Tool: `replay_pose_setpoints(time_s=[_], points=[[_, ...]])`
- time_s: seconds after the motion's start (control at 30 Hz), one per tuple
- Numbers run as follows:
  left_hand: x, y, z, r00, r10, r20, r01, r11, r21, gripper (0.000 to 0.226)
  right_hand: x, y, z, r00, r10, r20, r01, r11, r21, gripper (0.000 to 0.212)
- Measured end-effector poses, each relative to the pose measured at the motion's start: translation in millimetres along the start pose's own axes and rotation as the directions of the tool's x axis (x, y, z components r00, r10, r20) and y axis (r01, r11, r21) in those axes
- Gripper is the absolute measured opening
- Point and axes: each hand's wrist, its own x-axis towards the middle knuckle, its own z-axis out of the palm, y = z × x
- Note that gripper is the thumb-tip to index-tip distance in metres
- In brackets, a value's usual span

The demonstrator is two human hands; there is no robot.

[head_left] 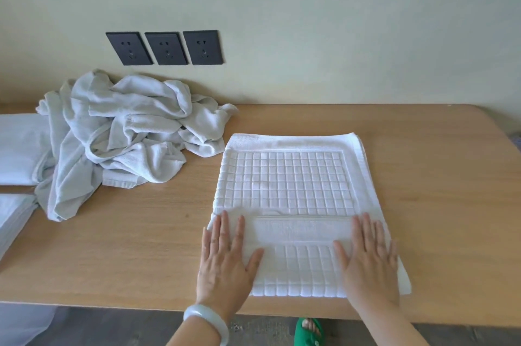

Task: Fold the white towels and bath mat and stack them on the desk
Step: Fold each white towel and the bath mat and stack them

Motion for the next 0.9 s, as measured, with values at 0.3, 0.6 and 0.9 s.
replay_pose_setpoints(time_s=[0.3,0.6,0.9], points=[[6,4,-2,0.999,-0.05,0.001,0.05,0.998,-0.022,0.088,6,12,-22,0.989,0.109,0.104,-0.109,0.994,-0.007,0.074],[22,-8,-4,0.996,0.082,-0.015,-0.083,0.996,-0.025,0.07,13,20,-10,0.994,-0.089,0.06,0.088,0.996,0.012,0.073],[86,-18,-28,0.981,-0.121,0.153,0.16,0.949,-0.273,0.065,84,20,-57,0.974,-0.199,0.106,0.166,0.95,0.263,0.062]])
